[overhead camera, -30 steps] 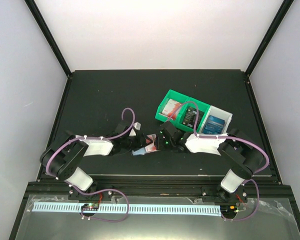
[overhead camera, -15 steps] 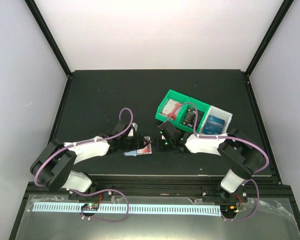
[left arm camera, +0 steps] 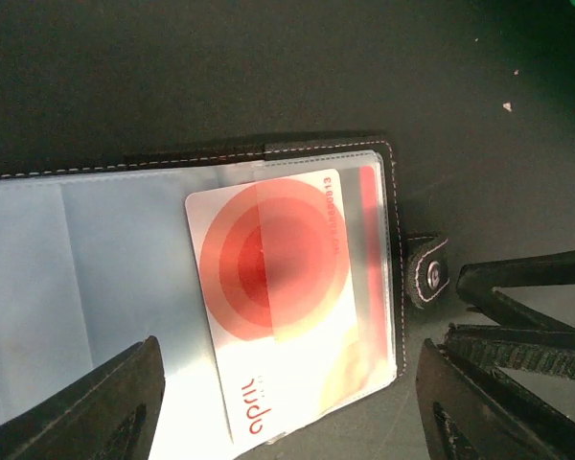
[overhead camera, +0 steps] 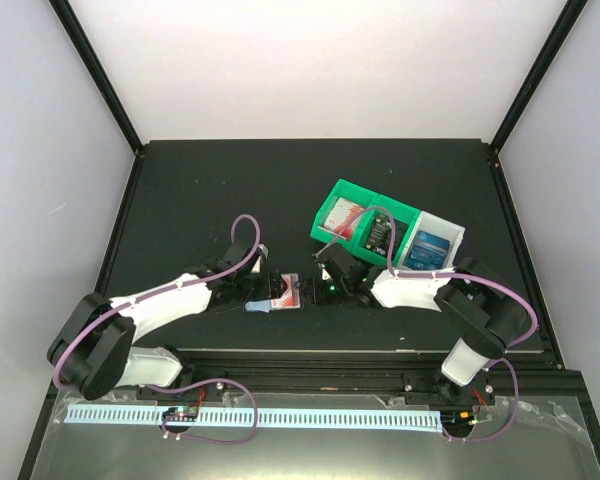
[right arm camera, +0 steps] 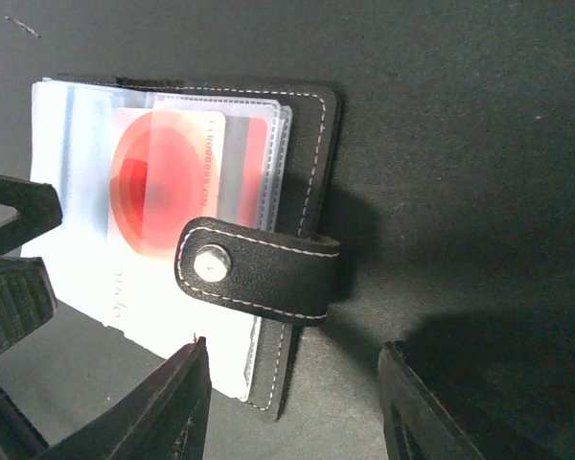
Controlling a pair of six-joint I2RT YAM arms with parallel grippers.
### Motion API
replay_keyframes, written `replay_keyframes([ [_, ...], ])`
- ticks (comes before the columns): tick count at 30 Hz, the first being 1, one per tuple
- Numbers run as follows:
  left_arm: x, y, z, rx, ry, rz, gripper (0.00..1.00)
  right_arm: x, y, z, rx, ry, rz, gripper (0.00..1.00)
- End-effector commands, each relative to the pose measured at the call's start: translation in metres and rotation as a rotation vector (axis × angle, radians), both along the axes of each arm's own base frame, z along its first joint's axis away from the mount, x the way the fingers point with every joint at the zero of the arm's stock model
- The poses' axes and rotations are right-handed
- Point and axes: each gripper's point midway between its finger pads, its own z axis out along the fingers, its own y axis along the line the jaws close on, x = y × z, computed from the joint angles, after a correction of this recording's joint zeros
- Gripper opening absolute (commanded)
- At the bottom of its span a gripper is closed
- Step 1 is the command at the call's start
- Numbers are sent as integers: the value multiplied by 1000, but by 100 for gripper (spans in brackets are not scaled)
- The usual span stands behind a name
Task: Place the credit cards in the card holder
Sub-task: Insert the credit card into the card holder.
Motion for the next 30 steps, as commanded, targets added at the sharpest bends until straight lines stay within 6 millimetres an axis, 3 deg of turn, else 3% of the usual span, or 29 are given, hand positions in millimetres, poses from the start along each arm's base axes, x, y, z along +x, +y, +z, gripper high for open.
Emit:
replay_keyframes([
  [1, -1, 2, -7, 28, -1, -7, 73, -3, 7, 5, 41, -16, 33, 50],
  [7, -1, -2, -21, 34, 41, -14, 73, -9, 15, 4, 64, -5, 58, 50],
  [13, -1, -12, -21, -8, 50, -43, 58, -11, 24, 1, 70, 6, 79, 50],
  [20, -4, -35, -14, -115, 53, -126, 48, -7, 31, 1, 79, -1, 87, 50],
  [23, -3, -46, -9, -169, 53, -147, 48, -6, 32, 1, 80, -3, 88, 50],
  [30, 8, -39, 0, -111, -1, -130, 50, 1, 22, 7, 39, -42, 46, 50],
])
